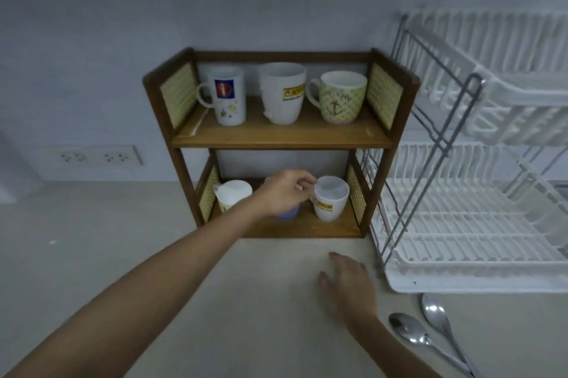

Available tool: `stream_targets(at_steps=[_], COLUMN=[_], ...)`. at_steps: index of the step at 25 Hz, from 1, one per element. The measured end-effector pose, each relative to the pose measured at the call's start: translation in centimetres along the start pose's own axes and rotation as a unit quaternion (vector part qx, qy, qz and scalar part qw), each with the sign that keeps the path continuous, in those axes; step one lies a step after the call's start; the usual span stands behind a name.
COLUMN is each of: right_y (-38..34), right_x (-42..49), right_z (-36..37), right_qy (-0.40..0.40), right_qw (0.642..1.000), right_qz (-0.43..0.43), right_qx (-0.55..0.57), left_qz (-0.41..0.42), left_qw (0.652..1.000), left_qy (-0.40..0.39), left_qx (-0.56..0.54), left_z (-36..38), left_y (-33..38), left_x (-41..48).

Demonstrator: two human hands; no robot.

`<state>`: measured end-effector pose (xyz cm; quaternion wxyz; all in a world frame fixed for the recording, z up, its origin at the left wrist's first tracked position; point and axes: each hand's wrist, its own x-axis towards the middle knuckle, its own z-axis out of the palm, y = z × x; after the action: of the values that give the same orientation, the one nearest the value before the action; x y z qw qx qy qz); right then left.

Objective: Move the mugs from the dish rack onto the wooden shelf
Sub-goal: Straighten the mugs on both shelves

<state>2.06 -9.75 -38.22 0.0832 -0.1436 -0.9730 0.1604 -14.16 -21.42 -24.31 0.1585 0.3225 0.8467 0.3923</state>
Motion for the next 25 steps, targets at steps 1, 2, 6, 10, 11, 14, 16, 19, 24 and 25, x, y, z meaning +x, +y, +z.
stream_targets(at_steps=[1,2,6,10,11,14,16,19,24,25], right_y=[-0.9,-2.1,-7.8,-13.2,-14.2,-16.0,-16.5,-17.0,-17.4,-17.5], right_x=[1.3,2.7,9.0,17.9,20.0,24.6,26.3,27.4,27.2,27.1], right_z=[-2.1,-4.7,-16.7,-25.7,-27.0,-27.8,-27.2,-27.0,-25.5,-25.2], right_qy=[0.052,0.104,0.241,0.169,0.083,-0.133,-0.18,-0.168,-0.094,-0.085], right_qw=[0.997,0.989,0.931,0.948,0.967,0.964,0.95,0.944,0.965,0.966], right_qz=[-0.021,-0.042,-0.164,-0.227,-0.228,-0.215,-0.216,-0.239,-0.24,-0.241], right_qx=[0.047,0.098,0.218,0.147,0.082,-0.076,-0.134,-0.15,-0.054,-0.047], left_qz=[0.023,0.047,0.137,-0.028,-0.083,-0.13,-0.13,-0.13,-0.127,-0.127], left_qw=[1.0,0.999,0.955,0.939,0.928,0.916,0.917,0.922,0.91,0.908], left_qy=[-0.018,-0.007,0.263,0.244,0.185,0.121,0.125,0.121,0.133,0.133], left_qx=[-0.004,-0.003,-0.01,0.24,0.314,0.36,0.355,0.343,0.372,0.377], left_z=[-3.0,-5.9,-14.6,-19.7,-20.2,-20.4,-20.4,-21.1,-21.7,-21.8], left_y=[1.4,2.9,6.7,7.1,6.7,5.2,4.3,3.7,3.3,3.2], left_x=[-1.0,-2.0,-3.4,-0.9,-0.2,1.2,1.7,2.1,2.1,2.1])
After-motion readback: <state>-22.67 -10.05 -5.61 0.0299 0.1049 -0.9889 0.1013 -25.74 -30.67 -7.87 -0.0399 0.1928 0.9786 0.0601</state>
